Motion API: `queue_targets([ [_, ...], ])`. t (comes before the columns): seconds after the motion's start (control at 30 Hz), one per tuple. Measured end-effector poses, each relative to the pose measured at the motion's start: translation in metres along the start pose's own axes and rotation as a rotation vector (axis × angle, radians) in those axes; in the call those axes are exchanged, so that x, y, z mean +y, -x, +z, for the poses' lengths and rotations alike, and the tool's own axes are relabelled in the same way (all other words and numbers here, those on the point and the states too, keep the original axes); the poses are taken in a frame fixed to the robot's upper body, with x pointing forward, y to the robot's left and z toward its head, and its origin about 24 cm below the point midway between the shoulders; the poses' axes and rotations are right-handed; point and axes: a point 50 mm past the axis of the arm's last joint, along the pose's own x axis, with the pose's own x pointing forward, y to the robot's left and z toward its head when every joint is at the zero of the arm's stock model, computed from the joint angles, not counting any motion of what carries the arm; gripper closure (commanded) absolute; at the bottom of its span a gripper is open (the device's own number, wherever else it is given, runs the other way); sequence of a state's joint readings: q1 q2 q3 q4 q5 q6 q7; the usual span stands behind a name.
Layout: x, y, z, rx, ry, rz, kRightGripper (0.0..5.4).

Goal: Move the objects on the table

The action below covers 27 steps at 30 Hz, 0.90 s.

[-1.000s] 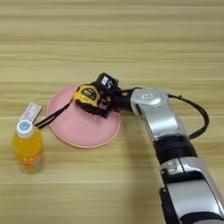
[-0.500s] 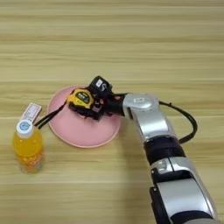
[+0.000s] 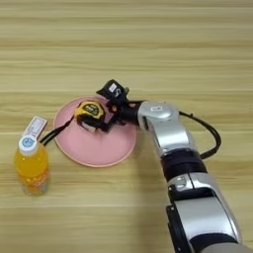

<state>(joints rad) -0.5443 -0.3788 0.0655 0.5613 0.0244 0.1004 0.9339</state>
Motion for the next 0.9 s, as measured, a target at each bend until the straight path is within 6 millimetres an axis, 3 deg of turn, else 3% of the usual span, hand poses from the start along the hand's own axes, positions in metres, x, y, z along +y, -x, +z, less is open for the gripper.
queue_targets([
  [0.27, -0.002, 0.009, 0.040, -0.159, 0.097, 0.014, 0.04],
  [0.47, 0.012, 0.019, 0.074, -0.339, 0.169, 0.118, 0.04],
  [0.9, 0.051, 0.026, 0.086, -0.433, 0.240, 0.338, 0.04],
])
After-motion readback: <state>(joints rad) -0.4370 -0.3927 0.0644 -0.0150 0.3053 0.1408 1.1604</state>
